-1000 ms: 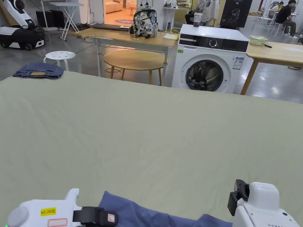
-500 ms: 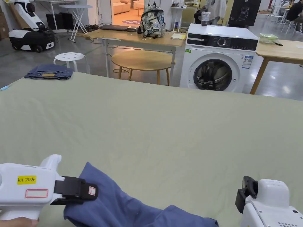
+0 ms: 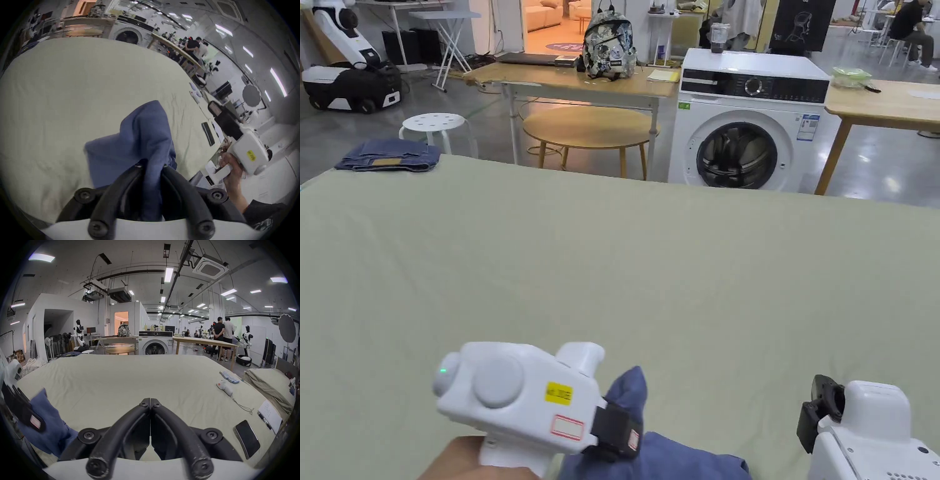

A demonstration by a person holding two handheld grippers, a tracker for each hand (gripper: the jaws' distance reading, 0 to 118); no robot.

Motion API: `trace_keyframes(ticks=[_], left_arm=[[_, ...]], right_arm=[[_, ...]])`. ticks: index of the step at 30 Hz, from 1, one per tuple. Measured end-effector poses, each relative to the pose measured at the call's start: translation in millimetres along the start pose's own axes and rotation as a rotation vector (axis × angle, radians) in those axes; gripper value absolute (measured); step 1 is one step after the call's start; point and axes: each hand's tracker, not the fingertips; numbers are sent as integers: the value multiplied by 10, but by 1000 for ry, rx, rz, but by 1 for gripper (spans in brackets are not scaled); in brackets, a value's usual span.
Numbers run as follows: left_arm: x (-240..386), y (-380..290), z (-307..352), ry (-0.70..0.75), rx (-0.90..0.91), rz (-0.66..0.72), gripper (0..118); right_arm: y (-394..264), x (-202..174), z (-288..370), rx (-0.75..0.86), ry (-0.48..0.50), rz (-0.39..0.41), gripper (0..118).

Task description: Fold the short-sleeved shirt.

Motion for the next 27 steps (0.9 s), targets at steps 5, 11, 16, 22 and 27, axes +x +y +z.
trace_keyframes(ticks=[5, 11, 16, 22, 27], left_arm=[[299, 51, -739, 39, -120, -24, 4], [456, -53, -1316, 76, -194, -10, 4], [399, -114, -1264, 17, -178, 68, 24], [235, -72, -890, -191, -133, 168, 53], [111, -54, -773, -236, -52, 155, 33]], right_arm=[[-32, 99, 18, -9, -19, -15, 0], [-64, 204, 37, -16, -40, -27, 0], [-75, 239, 52, -24, -45, -26, 0], [-94, 253, 59, -30, -45, -25, 0], [-113, 240, 46, -36, -41, -31, 0]])
